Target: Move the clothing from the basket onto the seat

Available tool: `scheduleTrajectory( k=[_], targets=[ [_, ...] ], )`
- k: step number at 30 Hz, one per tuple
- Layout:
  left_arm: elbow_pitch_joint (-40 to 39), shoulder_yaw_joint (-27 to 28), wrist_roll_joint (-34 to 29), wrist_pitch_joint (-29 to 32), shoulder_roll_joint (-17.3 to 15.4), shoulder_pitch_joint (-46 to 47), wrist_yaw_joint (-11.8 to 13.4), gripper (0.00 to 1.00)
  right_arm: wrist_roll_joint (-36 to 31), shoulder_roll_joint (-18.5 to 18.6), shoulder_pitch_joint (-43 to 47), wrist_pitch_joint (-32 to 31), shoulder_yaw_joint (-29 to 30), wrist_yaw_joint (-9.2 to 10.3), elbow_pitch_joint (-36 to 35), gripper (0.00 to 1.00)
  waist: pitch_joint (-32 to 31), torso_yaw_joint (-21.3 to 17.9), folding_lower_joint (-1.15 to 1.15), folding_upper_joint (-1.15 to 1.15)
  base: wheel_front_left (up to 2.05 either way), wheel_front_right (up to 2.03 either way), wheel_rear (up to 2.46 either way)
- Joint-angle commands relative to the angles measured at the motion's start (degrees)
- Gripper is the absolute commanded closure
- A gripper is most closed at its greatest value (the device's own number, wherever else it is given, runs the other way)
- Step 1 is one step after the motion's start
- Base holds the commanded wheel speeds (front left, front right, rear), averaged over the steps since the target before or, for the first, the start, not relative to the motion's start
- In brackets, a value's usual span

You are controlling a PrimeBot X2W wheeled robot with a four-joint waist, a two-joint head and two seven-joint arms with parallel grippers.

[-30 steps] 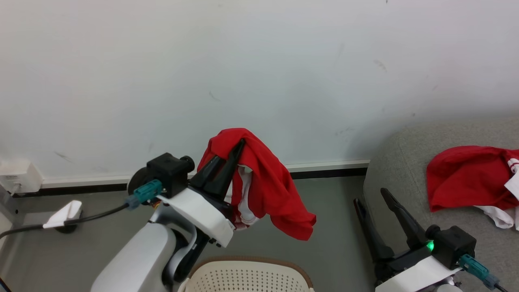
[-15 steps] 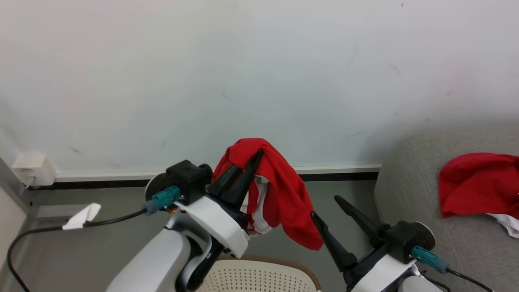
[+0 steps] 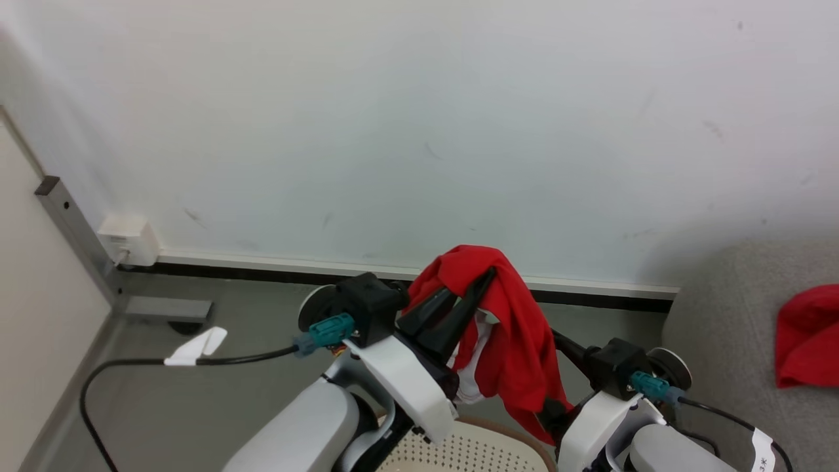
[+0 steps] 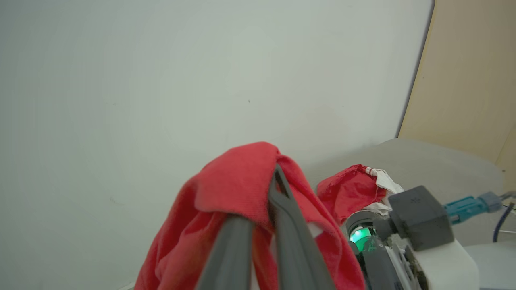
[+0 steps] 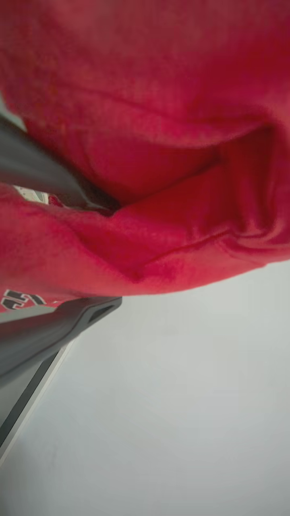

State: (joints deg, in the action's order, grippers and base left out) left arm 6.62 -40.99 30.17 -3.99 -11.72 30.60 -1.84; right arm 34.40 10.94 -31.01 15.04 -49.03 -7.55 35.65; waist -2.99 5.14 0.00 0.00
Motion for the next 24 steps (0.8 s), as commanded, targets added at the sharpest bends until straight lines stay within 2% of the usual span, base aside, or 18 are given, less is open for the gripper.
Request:
scheduleTrajectory(
  k=[1, 12, 13, 14, 15, 16, 17, 24],
  targets=[
    [-0.31, -0.52, 0.54, 0.37, 0.49, 0.69, -0.42, 1.0, 0.68, -0.09, -1.28, 0.17, -0.07, 0.13, 1.53, 0.0, -0.18, 1.78, 0.0, 0.0, 0.0, 0.0, 0.0],
    [-0.17, -3.16, 1.05, 1.17, 1.93, 1.06, -1.52, 1.0, 3.89, -1.53, -3.57, 0.17, -1.59, 0.13, 7.54, 0.0, -1.05, 5.8, 0.0, 0.0, 0.0, 0.0, 0.0],
    [-0.15, -3.19, 1.07, 1.18, 1.91, 1.07, -1.48, 1.0, 4.21, -1.65, -3.79, 0.17, -1.66, 0.13, 7.8, 0.03, -1.1, 5.96, 0.0, 0.0, 0.0, 0.0, 0.0],
    [-0.14, -3.21, 1.13, 1.21, 1.85, 1.06, -1.41, 1.0, 4.47, -1.7, -3.94, 0.17, -1.74, 0.13, 7.94, 0.39, -1.15, 6.09, 0.0, 0.0, 0.0, 0.0, 0.0],
    [-0.12, -3.2, 1.19, 1.25, 1.75, 1.01, -1.32, 1.0, 4.71, -1.75, -4.04, 0.17, -1.82, 0.13, 8.04, 0.61, -1.16, 6.18, 0.0, 0.0, 0.0, 0.0, 0.0],
    [-0.06, -3.17, 1.22, 1.3, 1.61, 0.91, -1.24, 1.0, 4.97, -1.81, -4.09, 0.17, -1.9, 0.13, 7.99, 0.94, -1.16, 6.22, 0.0, 0.0, 0.0, 0.0, 0.0],
    [-0.01, -3.16, 1.18, 1.3, 1.47, 0.81, -1.22, 1.0, 5.25, -1.82, -4.1, 0.17, -1.9, 0.13, 7.81, 1.0, -1.15, 6.22, 0.0, 0.0, 0.0, 0.0, 0.0],
    [0.61, -2.26, 1.76, 0.65, 0.38, -0.35, -0.18, 1.0, 6.36, -1.39, -3.83, 0.18, 0.09, 0.13, 5.17, 1.0, -0.72, 4.84, 0.0, 0.0, 0.0, 0.0, 0.0]
  ],
)
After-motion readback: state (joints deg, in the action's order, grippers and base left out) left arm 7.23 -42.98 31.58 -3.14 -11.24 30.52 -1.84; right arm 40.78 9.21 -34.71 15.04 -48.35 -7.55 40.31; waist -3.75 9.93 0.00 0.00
